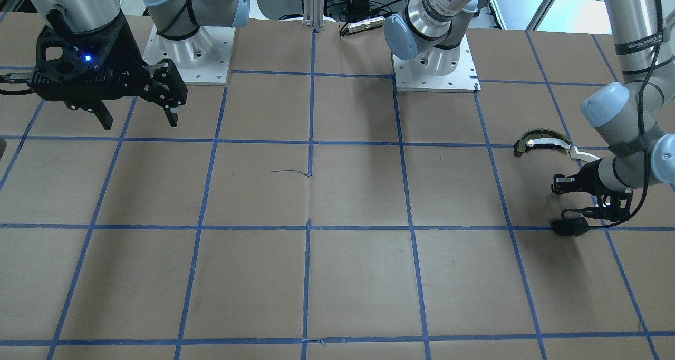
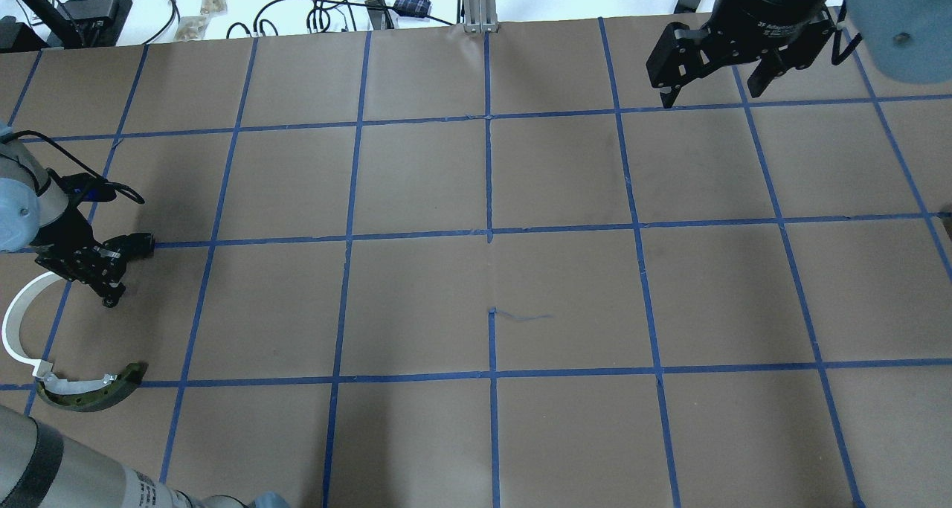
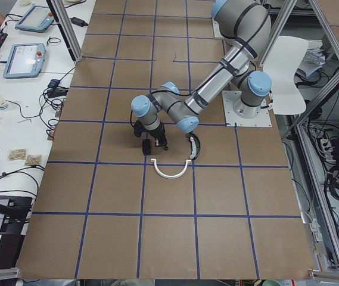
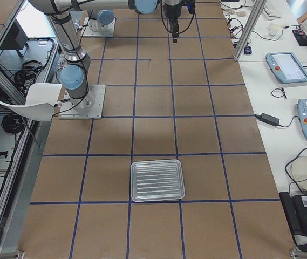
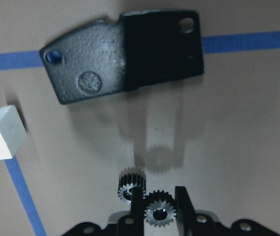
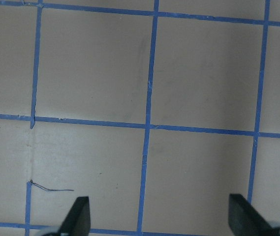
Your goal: Place bearing gear from tray to pile
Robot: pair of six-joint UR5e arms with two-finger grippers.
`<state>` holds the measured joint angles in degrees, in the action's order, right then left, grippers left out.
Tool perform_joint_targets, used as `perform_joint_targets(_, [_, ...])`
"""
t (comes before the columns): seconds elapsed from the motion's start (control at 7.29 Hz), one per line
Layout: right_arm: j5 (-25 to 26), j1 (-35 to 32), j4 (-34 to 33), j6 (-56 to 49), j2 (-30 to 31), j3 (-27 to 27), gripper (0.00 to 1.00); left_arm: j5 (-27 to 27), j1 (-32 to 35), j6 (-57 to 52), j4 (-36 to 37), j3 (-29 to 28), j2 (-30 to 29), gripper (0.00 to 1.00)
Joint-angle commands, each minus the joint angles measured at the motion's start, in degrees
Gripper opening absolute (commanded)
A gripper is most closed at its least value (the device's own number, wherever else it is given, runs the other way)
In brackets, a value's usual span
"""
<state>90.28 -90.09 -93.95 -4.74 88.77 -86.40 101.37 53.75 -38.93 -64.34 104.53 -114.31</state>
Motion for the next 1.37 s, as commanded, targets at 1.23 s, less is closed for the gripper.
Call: perform_joint_targets(1.23, [0.07,0.00,0.00,-0.10,-0.09,-0.17,1.00,-6.77,10.55,17.24,-13.43,-15.47,5.39,1.00])
